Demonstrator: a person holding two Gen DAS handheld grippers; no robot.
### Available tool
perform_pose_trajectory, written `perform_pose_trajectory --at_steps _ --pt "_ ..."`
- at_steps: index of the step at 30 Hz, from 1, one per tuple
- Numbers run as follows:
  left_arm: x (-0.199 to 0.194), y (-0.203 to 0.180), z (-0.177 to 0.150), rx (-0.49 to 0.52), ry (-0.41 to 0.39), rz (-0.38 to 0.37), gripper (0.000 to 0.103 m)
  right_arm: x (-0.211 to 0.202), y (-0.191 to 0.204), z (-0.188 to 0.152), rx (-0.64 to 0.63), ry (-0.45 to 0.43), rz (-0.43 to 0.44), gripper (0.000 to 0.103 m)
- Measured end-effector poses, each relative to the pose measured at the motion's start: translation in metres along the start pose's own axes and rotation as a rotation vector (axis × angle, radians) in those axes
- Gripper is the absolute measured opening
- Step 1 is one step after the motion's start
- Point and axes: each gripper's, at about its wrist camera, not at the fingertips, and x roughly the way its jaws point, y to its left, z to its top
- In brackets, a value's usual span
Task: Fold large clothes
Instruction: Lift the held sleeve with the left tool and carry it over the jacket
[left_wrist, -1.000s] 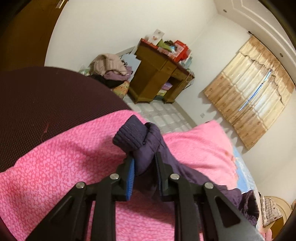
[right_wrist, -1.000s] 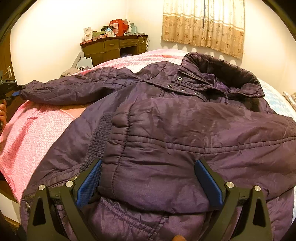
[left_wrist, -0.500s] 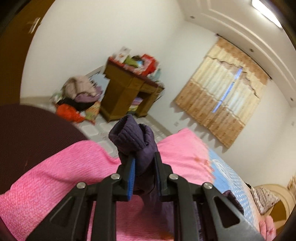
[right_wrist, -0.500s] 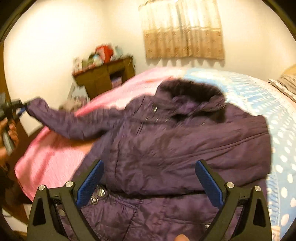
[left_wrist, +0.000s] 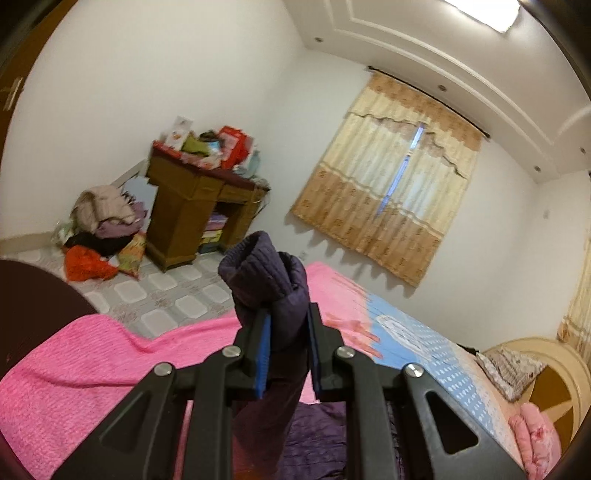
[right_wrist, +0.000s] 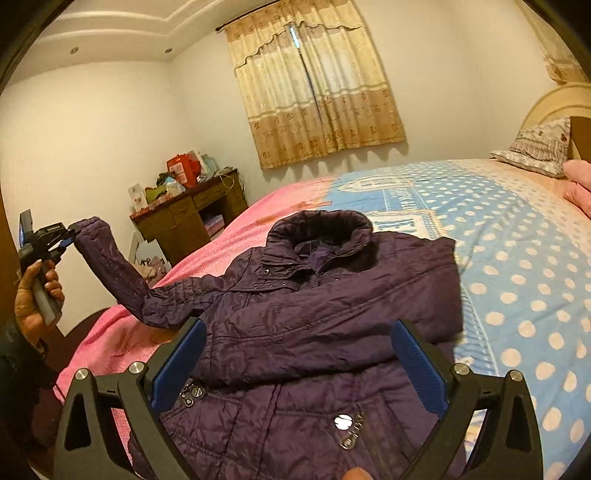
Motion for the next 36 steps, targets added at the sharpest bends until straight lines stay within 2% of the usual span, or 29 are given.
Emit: perform_pose_trajectory --at_steps 4,9,16,19,24,29,31,36 --pt "0.009 -0.023 -0.001 0.015 0.011 -0.053 0.018 -0.008 -0.008 -0.002 0.011 -0.015 -0.018 0.100" --pt "0.014 -0.070 -0.009 0.081 0.000 -0.121 0.018 -0.022 -0.014 -0.005 0.018 -0.032 -0.009 0.100" --pt "0.017 -0.136 -0.035 0.162 0.029 -0.257 0.018 -0.044 -0.027 -0.005 0.030 -0.062 -0.030 0.100" --pt "0.016 -0.167 -0.058 0.205 0.054 -0.312 0.018 -0.054 -0.036 -0.005 0.045 -0.075 -0.049 0.100" --pt "0.020 -0.217 -0.113 0.283 0.152 -0.391 0.018 -0.070 -0.053 -0.007 0.062 -0.085 -0.085 0.101" --pt "0.019 -0.260 -0.185 0.424 0.235 -0.404 0.015 -0.078 -0.070 -0.012 0.085 -0.075 -0.125 0.101" --pt "0.021 -0.271 -0.209 0.476 0.267 -0.409 0.005 -0.080 -0.074 -0.014 0.094 -0.071 -0.132 0.101" --pt "0.008 -0.301 -0.253 0.653 0.322 -0.407 0.007 -0.079 -0.084 -0.021 0.110 -0.046 -0.158 0.101"
